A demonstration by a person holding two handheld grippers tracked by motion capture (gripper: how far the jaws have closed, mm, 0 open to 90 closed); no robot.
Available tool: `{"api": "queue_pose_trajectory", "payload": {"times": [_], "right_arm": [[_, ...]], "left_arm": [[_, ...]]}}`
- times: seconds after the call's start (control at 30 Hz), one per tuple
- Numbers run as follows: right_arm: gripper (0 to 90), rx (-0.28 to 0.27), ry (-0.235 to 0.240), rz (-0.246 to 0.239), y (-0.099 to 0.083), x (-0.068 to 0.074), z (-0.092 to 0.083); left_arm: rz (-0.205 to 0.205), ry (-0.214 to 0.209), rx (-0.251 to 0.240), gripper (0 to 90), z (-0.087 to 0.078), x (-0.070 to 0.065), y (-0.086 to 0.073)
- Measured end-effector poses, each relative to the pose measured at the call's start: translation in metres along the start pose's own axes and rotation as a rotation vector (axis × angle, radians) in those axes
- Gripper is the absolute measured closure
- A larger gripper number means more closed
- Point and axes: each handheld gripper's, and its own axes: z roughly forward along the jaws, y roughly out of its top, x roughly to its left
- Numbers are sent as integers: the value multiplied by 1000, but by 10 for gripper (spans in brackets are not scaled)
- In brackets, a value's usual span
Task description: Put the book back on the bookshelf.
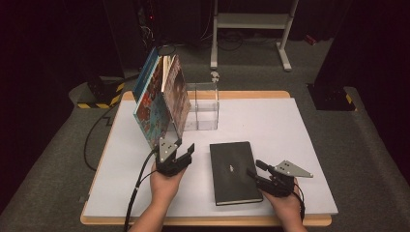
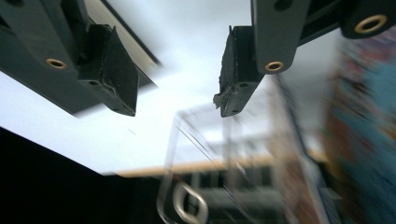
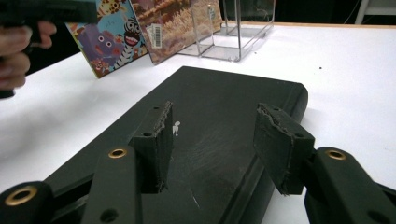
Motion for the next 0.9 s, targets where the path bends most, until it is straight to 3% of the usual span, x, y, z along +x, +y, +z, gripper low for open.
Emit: {"api": "queue_pose_trajectory", "payload": {"times": [0.33,0.43,0.47,0.5,0.6,0.7,0.9], "right_arm": [[440,84,-39,8,-5,-6,3],[412,111,-41,18,-5,-8,5],[396,126,-39,25,-5,-9,5],[381,143,-33,29,-6,-10,7],[345,184,-28,47,-9,-12,10],[320,201,-15,74,-10,-13,13],[305,219,4,108,-11,-13,16]], "left_arm": [[3,-159,131,398,10,-26,-28],[-24,-218,169,363,17,-36,-35],[-24,-218,169,352,17,-36,-35],[-45,-257,202,341,22,-43,-38],[-75,-300,238,304,30,-51,-41],[-83,-316,265,266,36,-58,-44],[-72,-294,282,220,40,-61,-47]]}}
